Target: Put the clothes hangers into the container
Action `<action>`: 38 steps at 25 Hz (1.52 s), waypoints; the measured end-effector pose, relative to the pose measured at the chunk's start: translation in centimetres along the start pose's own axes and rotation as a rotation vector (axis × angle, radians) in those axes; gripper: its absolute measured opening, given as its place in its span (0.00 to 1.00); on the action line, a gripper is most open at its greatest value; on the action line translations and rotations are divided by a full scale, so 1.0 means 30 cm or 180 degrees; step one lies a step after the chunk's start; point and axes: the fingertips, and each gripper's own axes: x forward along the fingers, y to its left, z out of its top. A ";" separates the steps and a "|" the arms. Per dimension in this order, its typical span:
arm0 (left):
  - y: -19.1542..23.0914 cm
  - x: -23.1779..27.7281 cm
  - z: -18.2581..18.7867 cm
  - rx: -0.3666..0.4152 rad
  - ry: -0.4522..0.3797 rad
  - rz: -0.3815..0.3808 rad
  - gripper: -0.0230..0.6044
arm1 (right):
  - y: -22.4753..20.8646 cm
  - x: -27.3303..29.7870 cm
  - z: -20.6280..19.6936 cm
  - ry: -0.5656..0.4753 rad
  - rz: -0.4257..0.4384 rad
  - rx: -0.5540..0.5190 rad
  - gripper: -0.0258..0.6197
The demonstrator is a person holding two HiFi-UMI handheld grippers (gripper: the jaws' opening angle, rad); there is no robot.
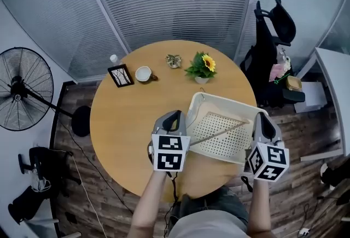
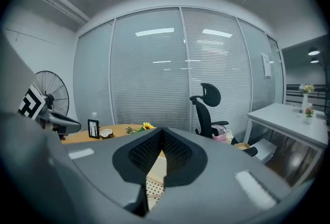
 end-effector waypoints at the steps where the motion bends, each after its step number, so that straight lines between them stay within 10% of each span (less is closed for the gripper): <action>1: 0.014 -0.013 0.015 -0.0029 -0.0049 0.0042 0.04 | 0.014 0.008 0.012 -0.0017 0.0032 -0.0013 0.08; 22: 0.230 -0.247 0.225 -0.0451 -0.0876 0.0778 0.04 | 0.192 0.095 0.203 -0.0392 0.0488 -0.0209 0.08; 38: 0.244 -0.310 0.253 -0.0560 -0.1069 0.0864 0.04 | 0.219 0.089 0.260 -0.0556 0.0577 -0.0323 0.08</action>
